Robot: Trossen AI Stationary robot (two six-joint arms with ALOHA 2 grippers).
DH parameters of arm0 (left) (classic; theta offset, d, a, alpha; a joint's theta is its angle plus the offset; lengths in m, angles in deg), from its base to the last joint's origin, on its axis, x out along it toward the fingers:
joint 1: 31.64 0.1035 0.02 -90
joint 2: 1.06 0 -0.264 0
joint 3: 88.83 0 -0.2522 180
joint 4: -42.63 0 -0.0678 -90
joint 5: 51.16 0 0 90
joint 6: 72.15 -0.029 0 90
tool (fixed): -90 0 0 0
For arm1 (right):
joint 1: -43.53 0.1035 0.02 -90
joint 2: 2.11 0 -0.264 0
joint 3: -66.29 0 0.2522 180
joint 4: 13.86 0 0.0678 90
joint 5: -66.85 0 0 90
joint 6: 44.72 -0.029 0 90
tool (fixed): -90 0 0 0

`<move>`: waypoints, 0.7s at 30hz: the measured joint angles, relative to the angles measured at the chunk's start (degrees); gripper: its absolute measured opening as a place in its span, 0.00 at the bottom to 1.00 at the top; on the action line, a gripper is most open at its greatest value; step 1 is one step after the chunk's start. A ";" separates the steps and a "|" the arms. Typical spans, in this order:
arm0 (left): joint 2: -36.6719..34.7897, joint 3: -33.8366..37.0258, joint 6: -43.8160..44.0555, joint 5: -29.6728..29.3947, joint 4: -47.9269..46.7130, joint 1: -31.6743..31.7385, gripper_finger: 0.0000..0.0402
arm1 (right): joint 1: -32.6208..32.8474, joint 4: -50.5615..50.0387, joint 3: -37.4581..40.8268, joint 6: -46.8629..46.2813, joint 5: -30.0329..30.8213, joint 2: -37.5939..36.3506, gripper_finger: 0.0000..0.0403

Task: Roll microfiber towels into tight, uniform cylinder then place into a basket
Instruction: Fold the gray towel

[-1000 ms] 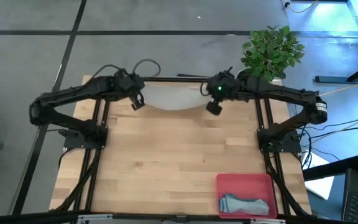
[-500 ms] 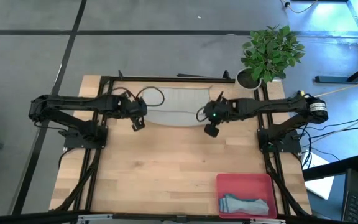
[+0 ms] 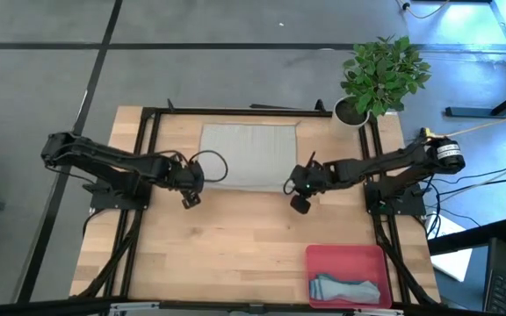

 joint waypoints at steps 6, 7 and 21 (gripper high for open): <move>0.01 1.42 6.35 4.43 0.07 -4.96 0.00 | 4.36 0.14 0.43 -4.71 -1.94 0.00 0.02; 0.01 1.42 7.07 5.28 0.09 -5.78 0.00 | 5.03 0.16 0.35 -5.17 -2.42 0.01 0.02; 0.01 1.42 9.85 5.70 0.16 -9.88 0.00 | 6.49 2.53 0.23 -3.72 -2.91 0.02 0.02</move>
